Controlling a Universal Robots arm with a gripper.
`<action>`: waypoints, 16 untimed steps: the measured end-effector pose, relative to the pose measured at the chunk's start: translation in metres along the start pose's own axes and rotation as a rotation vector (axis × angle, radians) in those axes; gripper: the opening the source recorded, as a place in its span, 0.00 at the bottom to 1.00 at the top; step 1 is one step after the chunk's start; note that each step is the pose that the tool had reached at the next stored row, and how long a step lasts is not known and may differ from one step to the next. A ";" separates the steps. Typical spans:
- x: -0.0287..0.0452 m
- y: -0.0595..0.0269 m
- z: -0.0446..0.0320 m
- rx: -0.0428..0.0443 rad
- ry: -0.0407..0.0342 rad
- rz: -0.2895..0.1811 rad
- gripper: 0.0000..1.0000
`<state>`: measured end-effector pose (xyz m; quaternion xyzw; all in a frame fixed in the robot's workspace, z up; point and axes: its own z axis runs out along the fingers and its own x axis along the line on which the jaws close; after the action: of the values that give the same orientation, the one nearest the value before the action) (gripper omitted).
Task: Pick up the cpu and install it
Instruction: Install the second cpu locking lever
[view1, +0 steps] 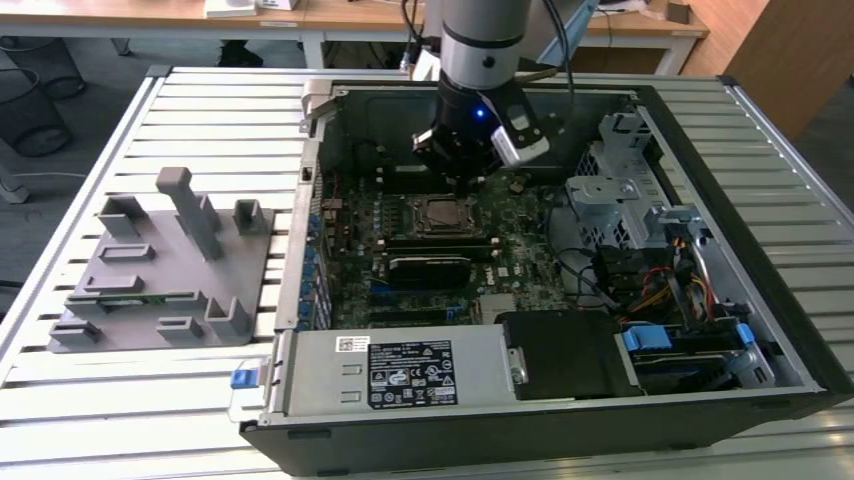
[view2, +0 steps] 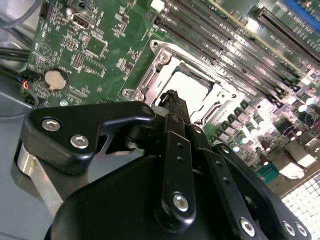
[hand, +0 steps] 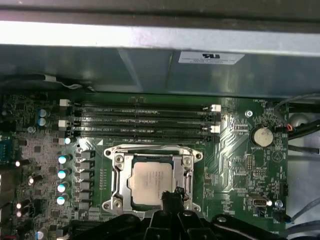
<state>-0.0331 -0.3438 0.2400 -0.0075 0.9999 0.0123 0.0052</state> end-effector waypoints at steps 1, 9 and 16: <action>0.0001 -0.0019 0.0001 -0.0001 -0.0001 0.000 0.11; 0.0017 -0.0185 0.0017 -0.0002 0.0000 0.000 0.11; 0.0024 -0.0200 0.0061 -0.0017 0.0003 0.000 0.11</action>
<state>-0.0352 -0.3636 0.2334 -0.0076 0.9999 0.0131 0.0050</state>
